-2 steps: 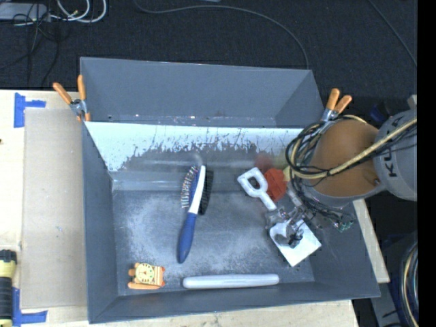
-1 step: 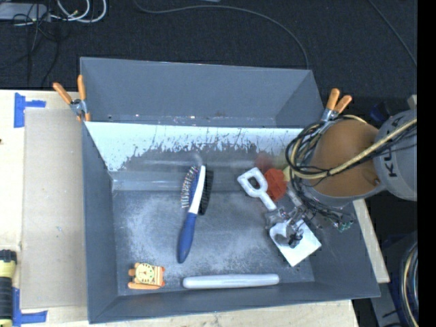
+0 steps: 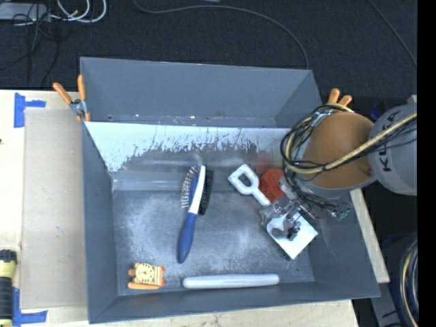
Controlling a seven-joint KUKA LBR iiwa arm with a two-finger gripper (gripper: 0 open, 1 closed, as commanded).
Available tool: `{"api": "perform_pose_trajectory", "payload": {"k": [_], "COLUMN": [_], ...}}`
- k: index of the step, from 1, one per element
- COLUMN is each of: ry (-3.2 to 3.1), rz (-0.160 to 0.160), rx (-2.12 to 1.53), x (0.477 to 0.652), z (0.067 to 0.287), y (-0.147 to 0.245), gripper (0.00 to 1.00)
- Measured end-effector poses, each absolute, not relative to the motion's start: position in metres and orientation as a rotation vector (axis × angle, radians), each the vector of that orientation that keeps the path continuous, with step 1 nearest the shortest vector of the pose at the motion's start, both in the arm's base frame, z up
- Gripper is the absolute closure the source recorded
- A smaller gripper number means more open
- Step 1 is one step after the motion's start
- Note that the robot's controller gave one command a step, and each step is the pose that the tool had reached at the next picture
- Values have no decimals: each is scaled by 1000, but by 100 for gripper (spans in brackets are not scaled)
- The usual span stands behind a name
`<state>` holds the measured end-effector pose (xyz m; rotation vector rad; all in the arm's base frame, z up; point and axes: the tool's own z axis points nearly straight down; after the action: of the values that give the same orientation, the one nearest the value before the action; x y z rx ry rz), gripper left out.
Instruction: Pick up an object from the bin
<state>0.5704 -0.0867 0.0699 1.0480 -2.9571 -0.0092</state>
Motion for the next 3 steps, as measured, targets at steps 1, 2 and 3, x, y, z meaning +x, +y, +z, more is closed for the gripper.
{"api": "perform_pose_trajectory", "payload": {"k": [1,2,3], "ry": [-2861,-2735,-2679], "rz": [-10,-21,-22], "rx": [1299,1535,1631], "x": [541,563,549], "z": [70,69,128], "y": [-74,-91,-100], "gripper": [100,100,100]}}
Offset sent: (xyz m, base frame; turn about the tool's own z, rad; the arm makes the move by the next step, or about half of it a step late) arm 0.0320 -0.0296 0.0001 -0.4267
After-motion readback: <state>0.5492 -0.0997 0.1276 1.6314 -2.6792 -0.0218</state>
